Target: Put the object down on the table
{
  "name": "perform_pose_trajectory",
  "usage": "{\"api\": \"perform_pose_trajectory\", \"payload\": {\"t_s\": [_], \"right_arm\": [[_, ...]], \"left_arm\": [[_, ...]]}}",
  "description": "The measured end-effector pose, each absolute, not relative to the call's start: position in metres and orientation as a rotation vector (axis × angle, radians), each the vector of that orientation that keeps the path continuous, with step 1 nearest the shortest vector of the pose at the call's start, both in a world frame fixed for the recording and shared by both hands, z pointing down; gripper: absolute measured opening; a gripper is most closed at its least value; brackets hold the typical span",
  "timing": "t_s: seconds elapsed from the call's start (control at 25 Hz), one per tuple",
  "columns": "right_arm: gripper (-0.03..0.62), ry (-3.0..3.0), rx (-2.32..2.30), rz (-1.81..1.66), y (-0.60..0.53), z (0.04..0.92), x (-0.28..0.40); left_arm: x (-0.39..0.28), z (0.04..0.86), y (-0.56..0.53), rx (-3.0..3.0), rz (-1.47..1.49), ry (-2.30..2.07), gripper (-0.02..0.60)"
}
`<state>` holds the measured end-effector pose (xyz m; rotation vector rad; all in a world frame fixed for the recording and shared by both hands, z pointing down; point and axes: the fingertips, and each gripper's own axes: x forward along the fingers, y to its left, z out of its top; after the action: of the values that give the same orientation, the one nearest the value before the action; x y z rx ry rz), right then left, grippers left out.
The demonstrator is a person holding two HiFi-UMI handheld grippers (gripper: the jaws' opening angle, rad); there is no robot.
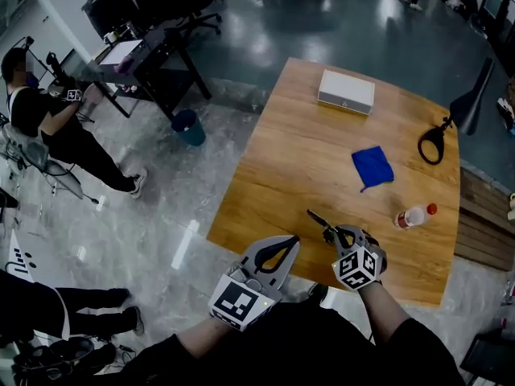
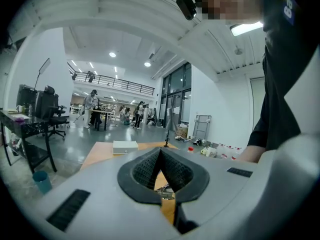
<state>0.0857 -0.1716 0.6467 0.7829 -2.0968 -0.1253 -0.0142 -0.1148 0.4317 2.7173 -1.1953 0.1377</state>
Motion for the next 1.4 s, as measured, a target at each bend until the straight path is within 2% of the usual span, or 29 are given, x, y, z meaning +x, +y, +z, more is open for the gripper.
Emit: {"api": "perform_pose_trajectory", "payload": {"t_s": [0.56, 1.16, 1.4], "right_arm": [[0.005, -1.79, 0.505, -0.451, -0.191, 0.736, 0.078], [0.008, -1.75, 0.427, -0.445, -0.183, 0.762, 0.079], [0.044, -1.746, 0.402, -0.399, -0.174, 0.769, 0.079]], "left_arm": [[-0.039, 0.445, -0.106, 2.665, 0.19, -1.25, 0.0], [-0.044, 0.458, -0.105, 2.665, 0.232, -1.212, -0.001], [-0.043, 0.454, -0.105, 2.662, 0.216, -1.206, 0.0]]}}
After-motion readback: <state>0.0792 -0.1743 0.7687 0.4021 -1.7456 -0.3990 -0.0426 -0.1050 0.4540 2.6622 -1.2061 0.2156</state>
